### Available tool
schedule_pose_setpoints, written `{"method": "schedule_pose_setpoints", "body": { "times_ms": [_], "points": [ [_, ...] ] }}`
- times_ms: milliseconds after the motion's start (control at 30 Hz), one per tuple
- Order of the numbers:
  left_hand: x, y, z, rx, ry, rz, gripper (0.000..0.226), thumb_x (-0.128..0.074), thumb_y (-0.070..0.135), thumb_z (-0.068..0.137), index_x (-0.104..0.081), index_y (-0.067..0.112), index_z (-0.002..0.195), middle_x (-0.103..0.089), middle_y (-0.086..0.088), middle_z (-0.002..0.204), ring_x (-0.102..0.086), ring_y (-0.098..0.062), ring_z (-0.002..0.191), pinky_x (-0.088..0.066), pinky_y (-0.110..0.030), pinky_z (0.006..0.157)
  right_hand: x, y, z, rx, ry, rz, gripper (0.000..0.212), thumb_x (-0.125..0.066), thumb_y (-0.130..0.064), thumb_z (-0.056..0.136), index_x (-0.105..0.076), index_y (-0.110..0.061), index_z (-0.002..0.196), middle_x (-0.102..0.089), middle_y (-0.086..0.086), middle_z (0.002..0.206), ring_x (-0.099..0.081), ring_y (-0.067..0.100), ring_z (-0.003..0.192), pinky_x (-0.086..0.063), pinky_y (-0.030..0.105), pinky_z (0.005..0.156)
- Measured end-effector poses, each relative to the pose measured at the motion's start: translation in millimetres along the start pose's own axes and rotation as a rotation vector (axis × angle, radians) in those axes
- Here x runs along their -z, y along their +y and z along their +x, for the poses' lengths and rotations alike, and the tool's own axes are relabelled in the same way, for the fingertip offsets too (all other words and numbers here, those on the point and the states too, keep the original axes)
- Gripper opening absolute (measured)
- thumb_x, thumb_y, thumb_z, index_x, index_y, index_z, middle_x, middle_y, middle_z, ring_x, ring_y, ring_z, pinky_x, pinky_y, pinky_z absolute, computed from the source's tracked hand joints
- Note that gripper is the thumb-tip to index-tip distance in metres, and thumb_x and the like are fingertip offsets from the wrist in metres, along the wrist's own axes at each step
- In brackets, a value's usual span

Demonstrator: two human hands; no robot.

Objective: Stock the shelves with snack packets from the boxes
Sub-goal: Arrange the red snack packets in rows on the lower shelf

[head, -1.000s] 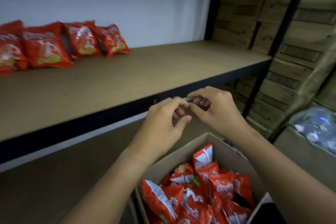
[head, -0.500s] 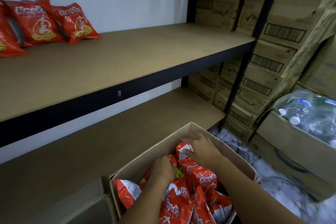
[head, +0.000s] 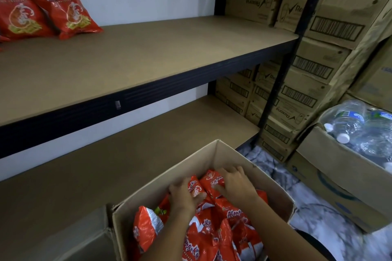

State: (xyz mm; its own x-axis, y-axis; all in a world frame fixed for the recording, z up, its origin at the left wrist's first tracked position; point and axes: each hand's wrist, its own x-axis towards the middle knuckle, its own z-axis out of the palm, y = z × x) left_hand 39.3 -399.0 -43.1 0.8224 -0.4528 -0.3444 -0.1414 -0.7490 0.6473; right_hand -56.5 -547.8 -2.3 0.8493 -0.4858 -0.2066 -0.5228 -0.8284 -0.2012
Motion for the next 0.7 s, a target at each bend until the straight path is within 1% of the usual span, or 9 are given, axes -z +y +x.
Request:
{"method": "schedule_pose_setpoints", "body": {
  "times_ms": [67,167,233,300,400,500,533,600,700],
  "points": [
    [-7,-5,6,0.025,-0.015,0.015,0.053,-0.065,0.059,0.087,-0.058,0.037,0.134,-0.05,-0.012,0.138,-0.048,-0.033,0.128,-0.04,-0.041,0.11,-6,4,1,-0.031,-0.033,-0.018,0.075,-0.056,-0.06,0.089,-0.025,-0.035,0.152,-0.037,0.011,0.141,-0.033,0.031,0.129,-0.035,0.045,0.11],
    [-11,-7,8,0.074,0.007,0.039,0.037,-0.063,0.052,0.092,-0.061,0.042,0.127,-0.057,-0.008,0.135,-0.051,-0.029,0.125,-0.041,-0.036,0.105,-12,8,2,-0.073,-0.119,-0.013,0.087,-0.055,-0.068,0.085,-0.011,-0.039,0.155,-0.031,0.016,0.147,-0.029,0.035,0.135,-0.025,0.048,0.114],
    [-11,-5,9,0.09,-0.005,-0.02,0.042,-0.071,0.045,0.088,-0.059,0.039,0.128,-0.055,-0.009,0.135,-0.05,-0.03,0.124,-0.041,-0.036,0.103,-14,7,3,-0.1,-0.176,0.034,0.093,-0.056,-0.068,0.085,-0.003,-0.039,0.155,-0.031,0.016,0.152,-0.029,0.038,0.139,-0.022,0.052,0.114],
    [-11,-5,12,0.115,-0.023,-0.095,0.058,-0.08,0.039,0.081,-0.053,0.033,0.132,-0.054,-0.009,0.136,-0.051,-0.031,0.125,-0.043,-0.038,0.104,-16,6,6,-0.134,-0.184,0.095,0.099,-0.061,-0.067,0.081,0.0,-0.041,0.154,-0.034,0.013,0.152,-0.032,0.038,0.14,-0.022,0.057,0.113],
    [-7,-4,10,0.107,-0.02,-0.175,0.078,-0.09,0.034,0.07,-0.05,0.023,0.137,-0.057,-0.006,0.136,-0.053,-0.028,0.127,-0.045,-0.038,0.106,-16,5,9,-0.147,-0.114,0.184,0.106,-0.072,-0.063,0.07,-0.007,-0.045,0.152,-0.045,0.005,0.146,-0.044,0.032,0.132,-0.034,0.055,0.11],
    [-6,-7,5,0.059,0.014,-0.267,0.078,-0.094,0.024,0.064,-0.055,0.018,0.132,-0.063,-0.003,0.126,-0.058,-0.024,0.119,-0.046,-0.033,0.096,-9,6,4,-0.134,0.003,0.346,0.106,-0.084,-0.047,0.063,-0.025,-0.039,0.151,-0.055,-0.002,0.139,-0.053,0.023,0.125,-0.044,0.046,0.106],
    [-5,-7,3,0.031,0.035,-0.288,0.078,-0.095,0.022,0.062,-0.057,0.019,0.13,-0.063,-0.003,0.124,-0.059,-0.023,0.117,-0.046,-0.031,0.095,-7,7,1,-0.143,0.052,0.39,0.104,-0.087,-0.042,0.061,-0.032,-0.036,0.149,-0.056,-0.004,0.137,-0.053,0.021,0.125,-0.044,0.044,0.106],
    [-4,-6,0,-0.033,0.074,-0.306,0.081,-0.095,0.02,0.06,-0.057,0.024,0.132,-0.058,-0.004,0.125,-0.056,-0.023,0.12,-0.044,-0.032,0.1,-5,11,-3,-0.169,0.139,0.47,0.1,-0.092,-0.035,0.054,-0.045,-0.035,0.142,-0.059,-0.007,0.133,-0.054,0.018,0.123,-0.045,0.041,0.105],
    [0,1,-6,-0.123,0.118,-0.284,0.083,-0.092,0.02,0.066,-0.054,0.029,0.139,-0.05,-0.002,0.124,-0.049,-0.022,0.123,-0.039,-0.034,0.106,0,14,-7,-0.172,0.225,0.551,0.095,-0.095,-0.025,0.049,-0.053,-0.035,0.133,-0.059,-0.007,0.127,-0.054,0.016,0.118,-0.048,0.037,0.1]
  ]
}}
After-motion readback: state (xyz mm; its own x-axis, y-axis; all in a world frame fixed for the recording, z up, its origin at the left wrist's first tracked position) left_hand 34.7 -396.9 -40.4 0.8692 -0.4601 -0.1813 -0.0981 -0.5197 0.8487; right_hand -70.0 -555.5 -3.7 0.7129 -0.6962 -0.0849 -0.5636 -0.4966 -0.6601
